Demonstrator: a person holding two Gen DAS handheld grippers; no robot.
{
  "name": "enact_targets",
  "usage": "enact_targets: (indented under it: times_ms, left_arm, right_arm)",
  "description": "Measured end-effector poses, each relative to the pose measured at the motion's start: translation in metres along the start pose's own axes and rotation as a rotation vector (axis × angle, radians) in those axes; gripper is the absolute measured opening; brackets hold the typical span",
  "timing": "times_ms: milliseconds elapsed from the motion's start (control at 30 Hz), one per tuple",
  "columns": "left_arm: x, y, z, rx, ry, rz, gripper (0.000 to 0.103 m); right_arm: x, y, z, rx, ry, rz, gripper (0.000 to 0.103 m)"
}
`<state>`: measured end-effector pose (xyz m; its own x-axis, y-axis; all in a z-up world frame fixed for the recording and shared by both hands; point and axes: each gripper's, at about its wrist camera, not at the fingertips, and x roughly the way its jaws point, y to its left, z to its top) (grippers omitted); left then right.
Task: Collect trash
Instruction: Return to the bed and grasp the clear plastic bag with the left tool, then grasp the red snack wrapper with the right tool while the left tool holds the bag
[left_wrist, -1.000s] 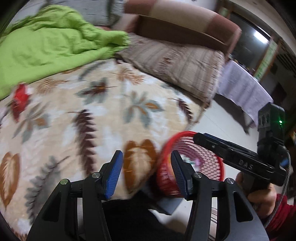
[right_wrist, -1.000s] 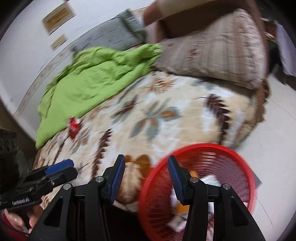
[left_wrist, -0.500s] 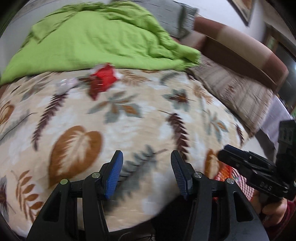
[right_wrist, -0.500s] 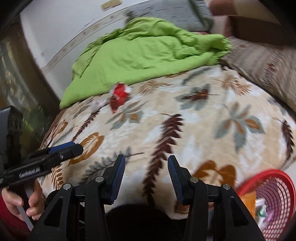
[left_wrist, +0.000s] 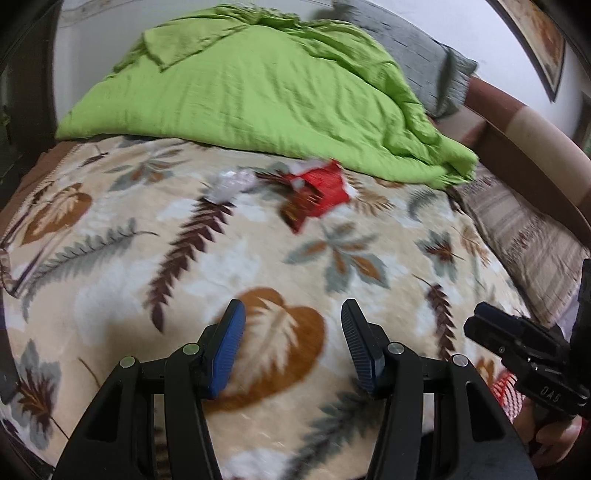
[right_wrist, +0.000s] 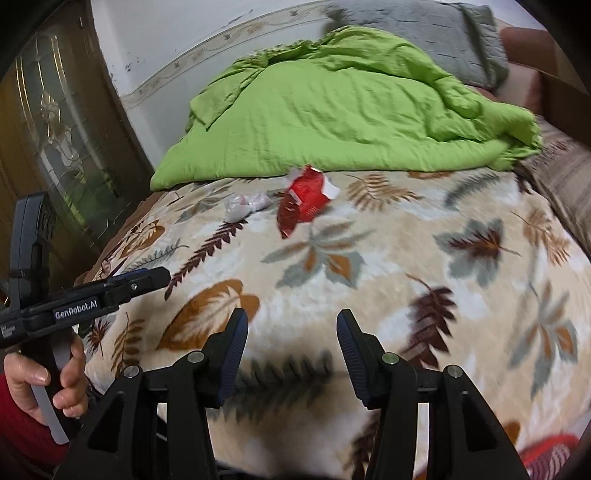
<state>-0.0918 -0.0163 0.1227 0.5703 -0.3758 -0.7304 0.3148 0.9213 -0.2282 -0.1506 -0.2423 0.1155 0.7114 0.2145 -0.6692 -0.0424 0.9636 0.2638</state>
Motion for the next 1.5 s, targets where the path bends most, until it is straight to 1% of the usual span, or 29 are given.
enact_targets:
  times_ms: [133,300,333,467,500,567,633,733,767,800,833,867,967,1033,1167,1367,1400,1433,1500]
  left_arm:
    - [0.016,0.022,0.021,-0.036,-0.01,0.025,0.054]
    - [0.058,0.048,0.061,-0.033,-0.016,0.098,0.058]
    - [0.071,0.054,0.071,-0.032,-0.016,0.113,0.059]
    - [0.122,0.072,0.102,-0.063,0.018,0.112,0.061]
    - [0.134,0.074,0.108,-0.068,0.024,0.122,0.061]
    - [0.156,0.077,0.119,-0.075,0.009,0.149,0.062]
    - [0.176,0.08,0.126,-0.084,0.015,0.154,0.064]
    - [0.208,0.083,0.131,-0.099,0.04,0.176,0.064]
    - [0.216,0.083,0.131,-0.103,0.049,0.171,0.06]
    - [0.22,0.085,0.131,-0.11,0.05,0.167,0.053]
    - [0.225,0.087,0.13,-0.115,0.052,0.154,0.038]
    - [0.225,0.087,0.129,-0.119,0.045,0.139,0.035]
    - [0.22,0.081,0.124,-0.075,0.019,0.151,0.029]
    - [0.21,0.078,0.119,-0.056,0.007,0.14,0.028]
    - [0.185,0.08,0.107,-0.069,-0.012,0.12,0.028]
    - [0.147,0.085,0.089,-0.078,-0.062,0.136,0.028]
    - [0.143,0.085,0.087,-0.079,-0.067,0.134,0.028]
    - [0.138,0.084,0.085,-0.081,-0.071,0.127,0.028]
    - [0.131,0.083,0.082,-0.078,-0.08,0.13,0.028]
  right_arm:
    - [0.036,0.006,0.024,-0.012,0.021,0.012,0.055]
    - [0.069,0.012,0.039,0.002,0.031,0.044,0.055]
    - [0.073,0.012,0.04,0.005,0.029,0.048,0.055]
    - [0.092,0.004,0.04,0.041,0.05,0.056,0.055]
    - [0.095,0.002,0.039,0.044,0.055,0.055,0.055]
    - [0.101,-0.003,0.039,0.04,0.065,0.045,0.055]
    - [0.107,-0.008,0.041,0.039,0.071,0.042,0.055]
    - [0.117,-0.013,0.046,0.036,0.074,0.042,0.055]
    - [0.121,-0.014,0.048,0.037,0.072,0.044,0.055]
    - [0.125,-0.015,0.051,0.037,0.07,0.049,0.055]
    - [0.129,-0.016,0.054,0.036,0.067,0.055,0.055]
    - [0.134,-0.016,0.058,0.033,0.061,0.06,0.055]
    - [0.15,-0.015,0.071,0.028,0.045,0.074,0.055]
    - [0.164,-0.013,0.08,0.029,0.037,0.083,0.055]
    - [0.194,-0.01,0.094,0.028,0.04,0.101,0.055]
    - [0.238,-0.004,0.109,0.017,0.071,0.083,0.054]
    - [0.243,-0.002,0.111,0.009,0.07,0.079,0.041]
    - [0.245,-0.002,0.111,0.005,0.074,0.073,0.033]
    - [0.238,-0.004,0.11,0.026,0.058,0.083,0.032]
